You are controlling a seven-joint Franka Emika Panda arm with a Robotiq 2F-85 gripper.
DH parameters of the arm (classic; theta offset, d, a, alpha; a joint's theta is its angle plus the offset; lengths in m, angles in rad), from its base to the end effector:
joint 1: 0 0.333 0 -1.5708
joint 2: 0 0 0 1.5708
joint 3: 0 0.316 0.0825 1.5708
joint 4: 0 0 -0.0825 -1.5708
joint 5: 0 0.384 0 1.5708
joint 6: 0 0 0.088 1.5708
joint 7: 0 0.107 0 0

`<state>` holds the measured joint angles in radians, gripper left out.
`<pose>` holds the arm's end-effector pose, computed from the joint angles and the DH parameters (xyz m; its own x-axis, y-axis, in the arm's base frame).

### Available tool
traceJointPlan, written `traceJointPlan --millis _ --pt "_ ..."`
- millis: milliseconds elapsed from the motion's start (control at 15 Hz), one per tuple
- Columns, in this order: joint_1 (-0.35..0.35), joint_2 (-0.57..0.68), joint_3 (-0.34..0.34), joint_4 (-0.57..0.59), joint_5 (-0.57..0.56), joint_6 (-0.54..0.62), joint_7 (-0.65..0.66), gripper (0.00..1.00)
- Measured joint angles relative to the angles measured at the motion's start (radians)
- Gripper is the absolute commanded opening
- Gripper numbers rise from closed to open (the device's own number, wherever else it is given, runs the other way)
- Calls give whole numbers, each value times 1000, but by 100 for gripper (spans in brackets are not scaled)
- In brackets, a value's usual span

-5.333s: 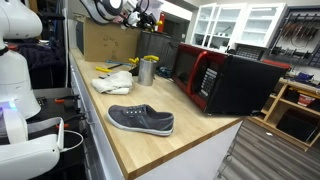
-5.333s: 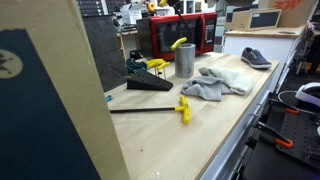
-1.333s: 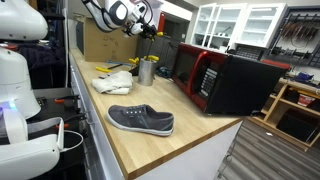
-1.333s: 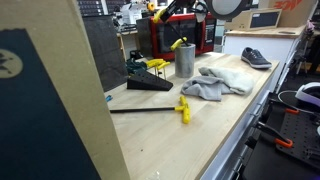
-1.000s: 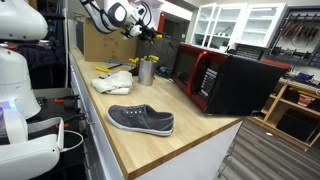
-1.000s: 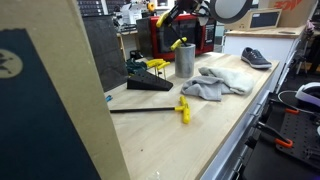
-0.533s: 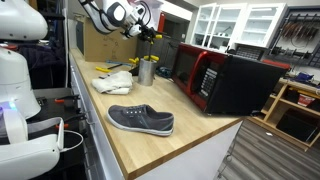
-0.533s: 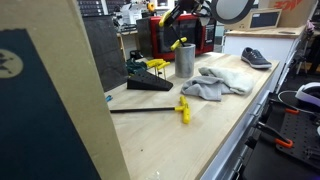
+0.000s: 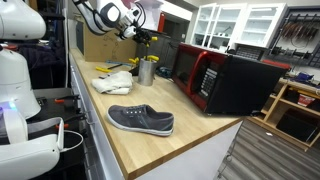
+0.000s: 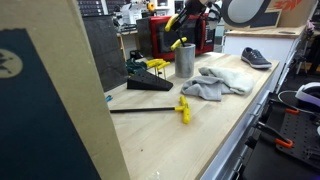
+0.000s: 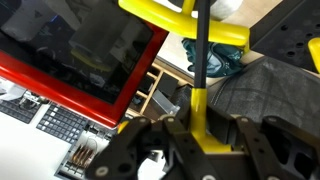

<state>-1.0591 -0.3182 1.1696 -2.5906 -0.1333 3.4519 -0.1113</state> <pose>0.4780 0.0851 0.4157 0.4835 0.5072 0.7134 0.2429 -0.8607 0.4474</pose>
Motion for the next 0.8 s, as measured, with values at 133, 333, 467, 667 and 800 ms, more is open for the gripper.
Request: traceJointPlan --millis 133,333,467,667,800 --pt "55 -1 -51 -22 0 3 0 5" --pt "117 -4 -119 -48 0 3 1 5" --pt "139 -7 -151 -67 2 3 1 30" --pt "153 -19 -185 -104 17 0 2 56" --pt "147 -32 -206 -154 30 -1 2 62"
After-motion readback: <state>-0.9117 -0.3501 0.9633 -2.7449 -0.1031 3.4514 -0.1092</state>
